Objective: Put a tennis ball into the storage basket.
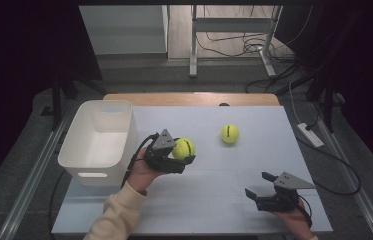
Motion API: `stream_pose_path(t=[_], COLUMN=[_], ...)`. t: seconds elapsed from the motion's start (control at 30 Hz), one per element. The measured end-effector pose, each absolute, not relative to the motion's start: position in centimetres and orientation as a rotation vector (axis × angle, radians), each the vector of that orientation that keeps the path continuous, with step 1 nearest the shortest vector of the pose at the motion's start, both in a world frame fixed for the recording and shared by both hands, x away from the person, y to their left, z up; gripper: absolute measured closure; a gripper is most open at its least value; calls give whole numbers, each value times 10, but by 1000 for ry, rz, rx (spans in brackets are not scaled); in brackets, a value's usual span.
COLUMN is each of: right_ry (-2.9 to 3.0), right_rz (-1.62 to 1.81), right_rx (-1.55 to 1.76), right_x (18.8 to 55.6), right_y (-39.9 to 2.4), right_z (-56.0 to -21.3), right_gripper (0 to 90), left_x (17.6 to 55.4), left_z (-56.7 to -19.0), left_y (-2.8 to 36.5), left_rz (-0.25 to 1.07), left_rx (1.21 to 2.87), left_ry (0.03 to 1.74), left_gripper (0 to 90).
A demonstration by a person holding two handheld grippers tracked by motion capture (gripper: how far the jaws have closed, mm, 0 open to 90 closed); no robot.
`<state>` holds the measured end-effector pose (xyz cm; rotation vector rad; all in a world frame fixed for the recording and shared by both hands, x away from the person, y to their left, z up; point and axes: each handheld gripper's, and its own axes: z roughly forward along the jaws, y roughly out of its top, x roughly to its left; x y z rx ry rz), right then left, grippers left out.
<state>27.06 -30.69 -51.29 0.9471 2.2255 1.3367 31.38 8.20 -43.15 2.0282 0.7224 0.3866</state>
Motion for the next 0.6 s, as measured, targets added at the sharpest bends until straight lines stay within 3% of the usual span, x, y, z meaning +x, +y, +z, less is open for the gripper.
stream_pose_path(t=[0.6], right_ry=[2223], right_rz=[1336], right_rx=[949], right_x=[270], right_y=[-307], right_z=[-512], right_gripper=[104], left_x=[308], left_z=[-413], left_y=[107], left_rz=[437], left_rx=[1952], left_ry=[743], left_gripper=[263])
